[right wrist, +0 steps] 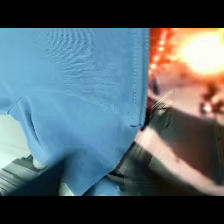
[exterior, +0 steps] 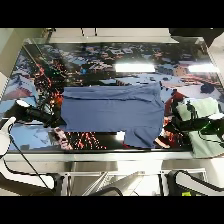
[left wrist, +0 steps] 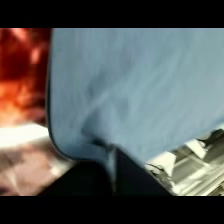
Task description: Fold the shirts.
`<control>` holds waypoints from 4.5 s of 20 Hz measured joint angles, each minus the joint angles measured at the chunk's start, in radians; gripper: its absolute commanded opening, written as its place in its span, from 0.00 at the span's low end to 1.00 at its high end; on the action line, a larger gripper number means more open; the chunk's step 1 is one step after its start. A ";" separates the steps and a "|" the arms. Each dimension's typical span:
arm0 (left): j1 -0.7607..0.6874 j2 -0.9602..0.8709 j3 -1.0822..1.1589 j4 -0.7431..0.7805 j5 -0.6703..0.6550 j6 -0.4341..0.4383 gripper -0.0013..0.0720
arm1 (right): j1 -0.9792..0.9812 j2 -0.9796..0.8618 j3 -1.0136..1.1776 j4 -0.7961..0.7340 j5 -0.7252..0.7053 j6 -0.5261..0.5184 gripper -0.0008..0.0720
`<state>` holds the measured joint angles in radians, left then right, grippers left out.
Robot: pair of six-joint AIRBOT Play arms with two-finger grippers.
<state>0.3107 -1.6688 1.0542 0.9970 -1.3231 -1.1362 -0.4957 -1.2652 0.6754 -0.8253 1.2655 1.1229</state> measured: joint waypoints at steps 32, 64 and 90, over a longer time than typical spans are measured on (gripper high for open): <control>0.052 0.064 -0.010 0.091 -0.190 0.007 0.04 | 0.147 0.085 -0.187 0.168 -0.009 0.004 0.03; -0.085 -0.423 0.958 0.097 -0.290 -0.087 0.94 | 0.265 -0.451 0.590 0.232 -0.245 -0.271 0.91; -0.285 -0.419 0.967 -0.271 -0.275 -0.197 0.17 | 0.275 -0.575 0.685 0.369 0.008 -0.232 0.03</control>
<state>0.0257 -2.0876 2.0216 0.7258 -1.5986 -1.3331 -0.2207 -1.8404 1.3602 -0.4564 1.2739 0.8909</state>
